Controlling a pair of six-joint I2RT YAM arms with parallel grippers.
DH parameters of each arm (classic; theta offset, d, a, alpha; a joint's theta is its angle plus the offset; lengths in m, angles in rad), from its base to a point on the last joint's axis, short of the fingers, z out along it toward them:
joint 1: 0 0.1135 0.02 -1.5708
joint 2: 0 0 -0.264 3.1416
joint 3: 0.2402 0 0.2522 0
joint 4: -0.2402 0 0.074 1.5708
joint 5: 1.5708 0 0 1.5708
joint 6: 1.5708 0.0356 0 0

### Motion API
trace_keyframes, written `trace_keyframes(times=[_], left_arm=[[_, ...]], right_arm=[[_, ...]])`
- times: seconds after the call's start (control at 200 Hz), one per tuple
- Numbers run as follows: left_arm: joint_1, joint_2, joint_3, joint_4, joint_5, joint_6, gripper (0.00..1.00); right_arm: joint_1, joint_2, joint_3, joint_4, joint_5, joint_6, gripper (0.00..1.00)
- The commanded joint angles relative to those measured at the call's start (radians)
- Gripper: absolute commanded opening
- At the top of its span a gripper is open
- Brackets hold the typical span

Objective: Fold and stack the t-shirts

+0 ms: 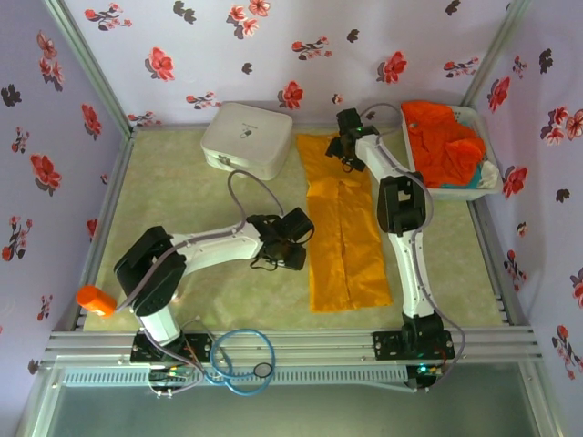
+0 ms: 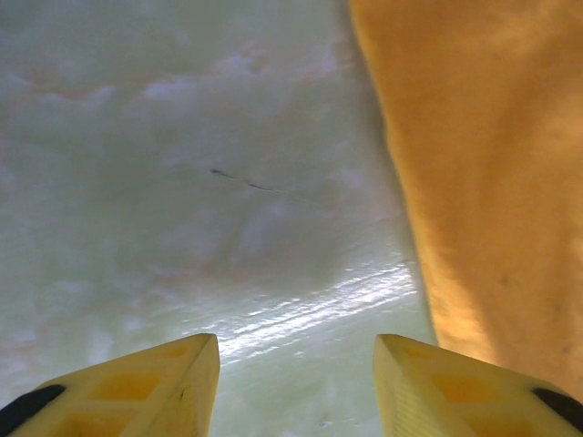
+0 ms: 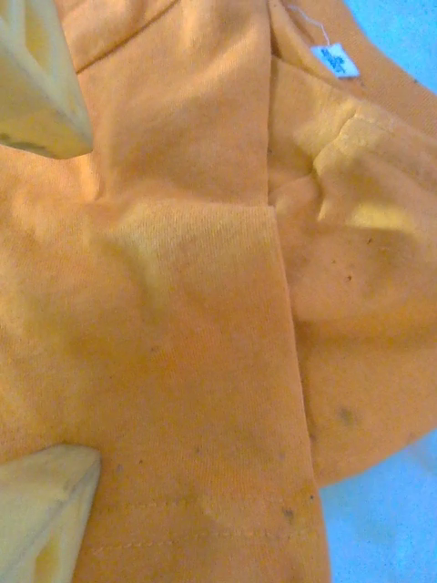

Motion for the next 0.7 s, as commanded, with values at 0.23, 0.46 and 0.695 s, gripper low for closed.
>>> trace_keyframes(times=[0.23, 0.46, 0.695], left_arm=[[-0.03, -0.065, -0.137, 0.166, 0.093, -0.127, 0.53], [-0.032, -0.148, -0.285, 0.406, 0.164, -0.231, 0.65], [-0.055, -0.125, -0.274, 0.406, 0.223, -0.253, 0.67]], right_arm=[[-0.011, -0.023, 0.01, 0.132, -0.088, 0.052, 0.95], [-0.007, -0.195, -0.128, 0.128, -0.066, -0.119, 0.99], [0.003, -0.494, -0.501, 0.129, -0.075, -0.147, 0.99]])
